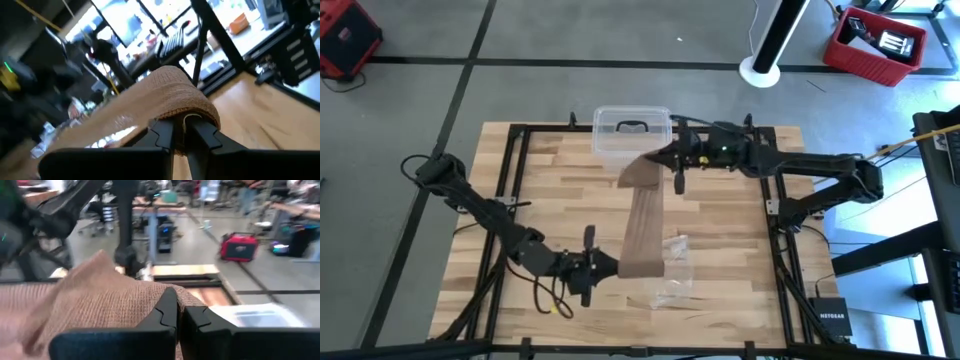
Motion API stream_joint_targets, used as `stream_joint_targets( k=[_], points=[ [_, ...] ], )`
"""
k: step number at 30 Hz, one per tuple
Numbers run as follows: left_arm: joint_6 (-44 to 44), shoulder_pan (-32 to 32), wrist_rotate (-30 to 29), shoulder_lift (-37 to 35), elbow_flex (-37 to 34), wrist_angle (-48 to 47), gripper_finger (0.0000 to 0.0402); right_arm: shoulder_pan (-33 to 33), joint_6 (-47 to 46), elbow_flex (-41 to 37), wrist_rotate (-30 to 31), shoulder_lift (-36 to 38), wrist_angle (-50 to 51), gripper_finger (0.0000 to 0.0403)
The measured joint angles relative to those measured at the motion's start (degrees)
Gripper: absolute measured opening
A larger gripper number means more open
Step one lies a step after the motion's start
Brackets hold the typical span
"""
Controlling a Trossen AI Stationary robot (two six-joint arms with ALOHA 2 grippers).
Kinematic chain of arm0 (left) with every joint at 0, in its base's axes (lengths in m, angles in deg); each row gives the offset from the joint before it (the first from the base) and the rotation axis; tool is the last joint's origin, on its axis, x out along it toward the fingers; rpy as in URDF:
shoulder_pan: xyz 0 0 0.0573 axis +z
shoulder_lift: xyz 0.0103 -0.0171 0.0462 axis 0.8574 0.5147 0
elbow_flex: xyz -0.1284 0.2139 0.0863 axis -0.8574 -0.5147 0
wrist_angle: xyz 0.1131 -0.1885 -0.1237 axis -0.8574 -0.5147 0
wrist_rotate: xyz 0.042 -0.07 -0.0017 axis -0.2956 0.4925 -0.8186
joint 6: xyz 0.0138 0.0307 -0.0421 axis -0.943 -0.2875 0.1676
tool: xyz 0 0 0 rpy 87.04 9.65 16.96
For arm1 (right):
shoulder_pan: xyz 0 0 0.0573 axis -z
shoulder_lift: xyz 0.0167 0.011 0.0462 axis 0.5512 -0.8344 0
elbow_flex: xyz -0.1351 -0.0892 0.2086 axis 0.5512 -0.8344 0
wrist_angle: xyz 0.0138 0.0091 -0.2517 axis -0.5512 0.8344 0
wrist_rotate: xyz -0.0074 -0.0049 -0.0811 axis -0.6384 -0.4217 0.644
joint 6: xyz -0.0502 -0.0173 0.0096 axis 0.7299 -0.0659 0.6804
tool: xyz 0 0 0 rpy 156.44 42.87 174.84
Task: Roll bandage
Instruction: Roll the brown bandage
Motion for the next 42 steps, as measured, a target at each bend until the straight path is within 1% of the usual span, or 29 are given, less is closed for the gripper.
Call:
stream_joint_targets(
  k=[4,7,11,15,17,19,22,25,29,31,34,36,39,41,42],
  points=[
    [-4.7,-0.4,0.2,0.0,2.8,-0.1,0.0019,-0.2,-2.6,-3.6,-3.9,-1.8,-4.4,0.0001],
    [-9.9,-0.5,-0.5,-0.3,5.2,0.0,0.0019,-0.8,-4.9,-6.4,-6.9,-3.0,-7.1,0.0001],
    [-18.2,-0.5,-5.2,-1.5,7.4,0.2,0.0019,-2.4,-5.5,-10.3,-7.5,-3.4,-8.2,0.0001],
    [-25.1,0.1,-10.5,-2.4,8.1,0.2,0.0019,-4.4,-7.5,-13.9,-8.3,-3.4,-10.1,0.0001],
    [-27.5,1.2,-13.8,-2.6,8.2,0.2,0.0019,-5.8,-8.8,-14.7,-10.3,-3.4,-9.8,0.0001],
    [-28.6,2.5,-16.7,-2.6,8.2,-0.1,0.0019,-7.5,-9.9,-15.5,-10.6,-3.4,-9.6,0.0003],
    [-26.2,4.5,-17.1,-2.6,7.9,-3.2,0.0019,-9.9,-12.8,-16.1,-10.1,-3.5,-9.0,0.0016],
    [-19.5,6.1,-16.4,-2.6,7.3,-6.4,0.0019,-11.2,-14.5,-16.1,-5.0,-3.5,-7.6,0.0046],
    [-9.8,7.8,-13.5,-2.3,6.5,-10.8,0.0019,-10.7,-14.3,-16.2,-0.6,-3.5,-6.6,0.0115],
    [-7.3,8.1,-13.0,-1.6,6.5,-11.7,0.0019,-10.1,-13.3,-15.9,1.3,-3.3,-6.2,0.0152],
    [-5.8,8.2,-12.3,-0.6,6.5,-11.9,0.0019,-9.0,-13.9,-14.3,2.4,-2.9,-6.3,0.0201],
    [-5.5,8.2,-11.6,-0.1,6.5,-12.6,0.0019,-8.6,-18.1,-12.9,3.2,-2.8,-6.4,0.0225],
    [-4.3,8.2,-11.5,0.4,6.5,-14.3,0.0019,-8.5,-29.5,-11.7,3.7,-2.8,-6.2,0.0251],
    [-2.2,8.1,-11.4,0.5,6.5,-15.9,0.0019,-8.0,-35.6,-11.1,1.9,-2.8,-5.6,0.0262],
    [-1.4,8.1,-11.4,0.5,6.5,-16.7,0.0019,-7.6,-37.2,-10.8,-0.7,-2.8,-4.8,0.0266]
  ],
)
